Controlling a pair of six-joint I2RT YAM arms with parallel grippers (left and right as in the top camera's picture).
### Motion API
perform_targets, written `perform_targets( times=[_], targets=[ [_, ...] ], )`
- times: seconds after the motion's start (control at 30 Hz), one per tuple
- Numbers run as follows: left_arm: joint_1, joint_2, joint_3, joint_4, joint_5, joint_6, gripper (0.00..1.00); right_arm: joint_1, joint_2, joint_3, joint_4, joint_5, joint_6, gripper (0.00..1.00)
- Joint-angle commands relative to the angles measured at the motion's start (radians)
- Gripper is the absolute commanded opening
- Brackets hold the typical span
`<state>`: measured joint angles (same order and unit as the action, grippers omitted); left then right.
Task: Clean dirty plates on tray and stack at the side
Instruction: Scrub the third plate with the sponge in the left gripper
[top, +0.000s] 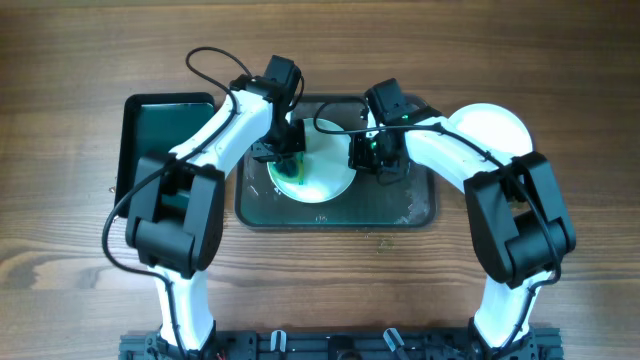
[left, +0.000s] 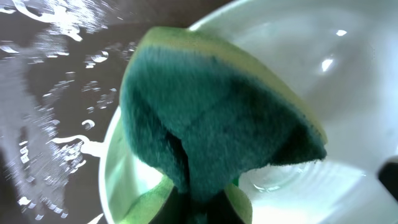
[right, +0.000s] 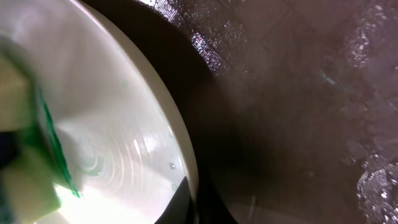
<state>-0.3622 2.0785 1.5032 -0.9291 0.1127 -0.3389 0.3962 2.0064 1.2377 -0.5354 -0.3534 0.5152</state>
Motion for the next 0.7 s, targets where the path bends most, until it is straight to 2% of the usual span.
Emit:
perform_targets(
  times=[0.0,0.13,0.3,0.4,0.43,0.47,0.5,0.6,0.67],
  targets=[
    [-0.022,0.063,0.001,-0.004,0.042,0.051,0.04,-0.014,0.04,-0.055,-0.003,-0.041,-0.043,0.04],
    [-0.051,0.087,0.001,-0.002,0.135,0.051,0.04,-0.014,0.04,-0.055,-0.002,-0.04,-0.043,0.04],
    [-0.082,0.087,0.001,0.053,0.386,0.1,0.04,-0.014,0.04,-0.055,0.004,-0.041,-0.041,0.04],
    [-0.084,0.087,0.002,0.082,0.36,0.087,0.04,-0.014,0.04,-0.055,0.009,-0.045,-0.04,0.05],
    [-0.08,0.087,0.002,0.089,0.314,0.06,0.04,-0.014,0.04,-0.055,0.009,-0.045,-0.04,0.04],
    [-0.073,0.087,0.002,0.092,0.193,-0.009,0.04,-0.014,0.04,-0.055,0.009,-0.045,-0.035,0.04],
    [-0.063,0.087,0.002,0.08,0.003,-0.101,0.04,-0.014,0.04,-0.055,0.011,-0.045,-0.032,0.04],
    [-0.041,0.085,0.01,-0.03,-0.378,-0.267,0.04,-0.014,0.04,-0.055,0.011,-0.044,-0.019,0.04],
    [-0.038,0.083,0.014,-0.089,-0.485,-0.31,0.04,-0.014,0.04,-0.055,0.011,-0.044,-0.019,0.04]
  ],
)
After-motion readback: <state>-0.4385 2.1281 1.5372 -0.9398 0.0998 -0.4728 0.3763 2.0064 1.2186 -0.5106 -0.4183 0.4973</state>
